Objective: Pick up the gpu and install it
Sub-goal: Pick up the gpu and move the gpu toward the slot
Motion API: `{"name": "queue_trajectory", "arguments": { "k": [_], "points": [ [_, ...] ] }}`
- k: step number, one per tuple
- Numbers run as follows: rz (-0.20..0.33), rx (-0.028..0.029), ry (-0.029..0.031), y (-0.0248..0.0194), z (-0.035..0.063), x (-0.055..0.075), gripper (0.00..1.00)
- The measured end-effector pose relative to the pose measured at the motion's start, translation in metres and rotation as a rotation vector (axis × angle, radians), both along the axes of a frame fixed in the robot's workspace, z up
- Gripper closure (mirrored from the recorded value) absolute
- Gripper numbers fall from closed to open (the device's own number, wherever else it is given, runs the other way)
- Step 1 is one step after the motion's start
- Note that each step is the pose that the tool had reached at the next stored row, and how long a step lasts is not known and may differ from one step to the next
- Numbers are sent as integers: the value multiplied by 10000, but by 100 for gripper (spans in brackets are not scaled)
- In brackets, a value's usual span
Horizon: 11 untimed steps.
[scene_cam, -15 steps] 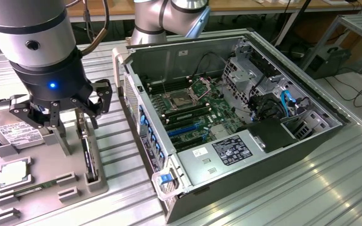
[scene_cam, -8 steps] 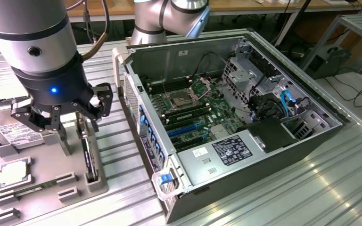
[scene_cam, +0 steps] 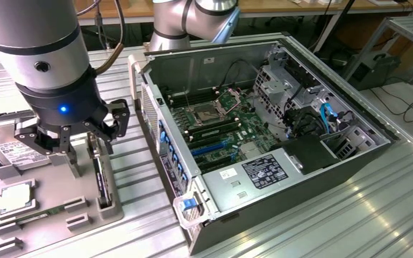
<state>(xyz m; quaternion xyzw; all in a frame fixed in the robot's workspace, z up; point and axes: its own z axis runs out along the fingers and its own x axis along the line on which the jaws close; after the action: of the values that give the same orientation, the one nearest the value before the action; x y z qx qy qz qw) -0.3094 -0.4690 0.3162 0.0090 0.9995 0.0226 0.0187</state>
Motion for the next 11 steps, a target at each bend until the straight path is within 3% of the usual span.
{"name": "queue_trajectory", "arguments": {
  "k": [11],
  "points": [
    [0, 0, 7, -62, -86, 0, 40]
  ]
}}
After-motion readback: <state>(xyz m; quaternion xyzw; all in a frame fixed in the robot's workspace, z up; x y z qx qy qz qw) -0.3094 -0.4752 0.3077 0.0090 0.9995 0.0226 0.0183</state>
